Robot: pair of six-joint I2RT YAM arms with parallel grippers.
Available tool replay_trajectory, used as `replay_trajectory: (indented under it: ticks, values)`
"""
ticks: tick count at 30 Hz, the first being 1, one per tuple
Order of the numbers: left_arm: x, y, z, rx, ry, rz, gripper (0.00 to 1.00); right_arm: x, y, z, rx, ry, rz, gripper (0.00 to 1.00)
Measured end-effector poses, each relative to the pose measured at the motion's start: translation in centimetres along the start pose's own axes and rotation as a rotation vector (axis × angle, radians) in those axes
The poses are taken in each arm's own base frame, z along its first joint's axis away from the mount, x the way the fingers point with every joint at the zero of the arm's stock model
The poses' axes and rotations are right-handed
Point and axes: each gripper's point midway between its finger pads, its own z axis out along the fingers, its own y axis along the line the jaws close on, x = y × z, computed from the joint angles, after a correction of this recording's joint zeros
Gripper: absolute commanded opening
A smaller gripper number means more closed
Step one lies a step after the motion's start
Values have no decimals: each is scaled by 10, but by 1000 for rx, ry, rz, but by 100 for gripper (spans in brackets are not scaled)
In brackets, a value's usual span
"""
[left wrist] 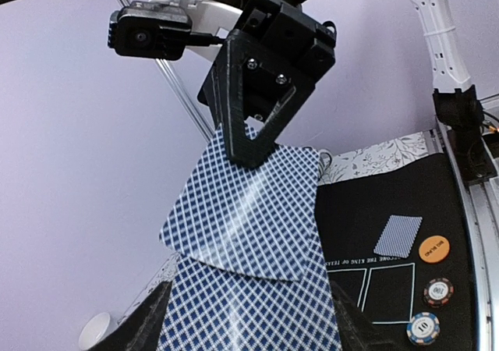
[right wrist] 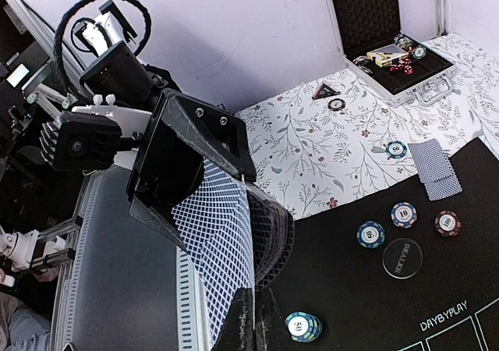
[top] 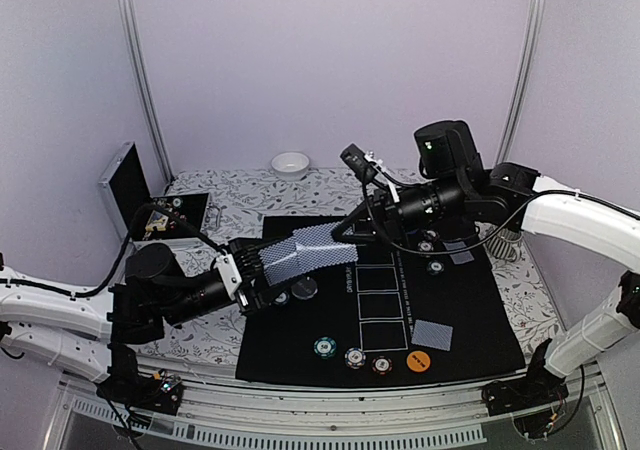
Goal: Distribute texas hold em gaming equipment
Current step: Pick up the poker card from the face-down deck piles, then distribute the poker card in the big blind area.
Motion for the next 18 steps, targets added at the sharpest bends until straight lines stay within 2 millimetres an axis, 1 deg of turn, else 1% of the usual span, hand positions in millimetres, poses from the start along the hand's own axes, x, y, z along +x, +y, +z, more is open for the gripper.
replay_trajectory:
  ticks: [5,8,11,13,14,15,16,17,18]
  values:
    - [7,-1,-1,-7,19,-8,59,-6,-10,-19,28,-21,35,2]
    - [11,0,-3,-17,30,-16,59,-16,-15,-43,52,-64,61,2]
    - [15,0,-5,-22,40,-27,59,-31,-30,-88,134,-153,107,2]
    - [18,0,-7,-29,46,-34,59,-30,-43,-115,220,-193,152,2]
    - [18,0,-8,-32,46,-36,59,-24,-50,-123,260,-196,180,2]
    - [19,1,-9,-36,45,-40,59,-11,-60,-127,313,-182,223,2]
    - [20,1,-10,-38,46,-43,59,3,-68,-127,346,-156,263,2]
    - [21,1,-10,-39,44,-46,59,23,-78,-124,384,-115,314,2]
    - [22,0,-11,-39,46,-49,59,47,-87,-120,420,-62,370,2]
